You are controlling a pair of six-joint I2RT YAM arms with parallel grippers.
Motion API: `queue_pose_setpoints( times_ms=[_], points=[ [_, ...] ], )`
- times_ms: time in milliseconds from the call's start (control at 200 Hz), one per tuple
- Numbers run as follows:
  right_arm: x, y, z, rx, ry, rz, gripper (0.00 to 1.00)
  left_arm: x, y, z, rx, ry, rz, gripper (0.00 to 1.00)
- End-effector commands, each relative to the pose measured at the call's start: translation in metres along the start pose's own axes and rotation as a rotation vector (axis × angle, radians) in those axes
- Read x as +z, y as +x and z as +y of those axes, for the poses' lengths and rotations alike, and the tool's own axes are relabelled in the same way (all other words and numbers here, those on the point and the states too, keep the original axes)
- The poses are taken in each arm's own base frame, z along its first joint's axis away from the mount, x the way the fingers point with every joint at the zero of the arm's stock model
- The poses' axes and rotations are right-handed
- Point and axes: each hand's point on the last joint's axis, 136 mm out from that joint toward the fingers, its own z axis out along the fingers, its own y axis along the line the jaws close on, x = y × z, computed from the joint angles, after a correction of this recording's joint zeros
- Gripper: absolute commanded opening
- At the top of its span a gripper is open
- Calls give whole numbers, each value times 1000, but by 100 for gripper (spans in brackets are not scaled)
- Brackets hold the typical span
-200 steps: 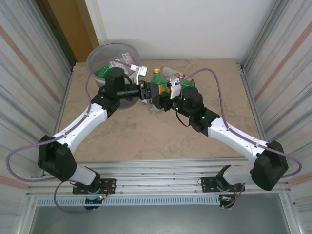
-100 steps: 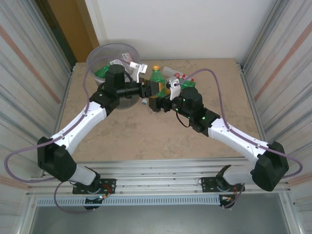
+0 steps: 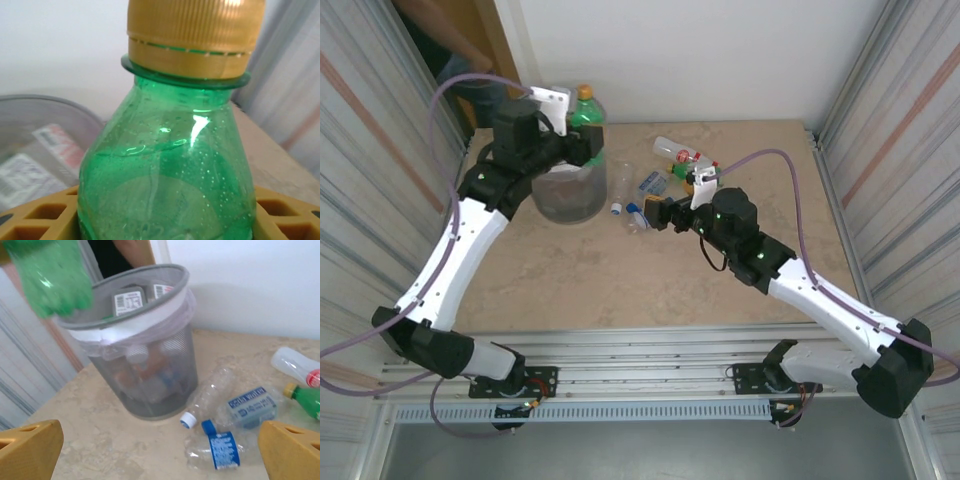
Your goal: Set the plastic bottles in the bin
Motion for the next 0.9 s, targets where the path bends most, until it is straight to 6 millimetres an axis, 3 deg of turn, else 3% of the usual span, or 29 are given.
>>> queue_pose_setpoints(
  times_ms=[0,170,291,526,897],
  points=[
    [-8,5,-14,40,69,8,98,-4,-3,48,25,-216,26,3],
    [-10,9,-17,51,81,22,98,-1,-3,89,-39,-346,28,3],
    [-9,14,-17,58,78,31,98,7,-2,108,-154,-344,-13,4],
    [-5,24,-18,75,73,53,98,20,3,131,-260,-376,-70,7],
    [-2,33,-18,81,71,75,98,54,38,146,-353,-384,-4,15]
  ],
)
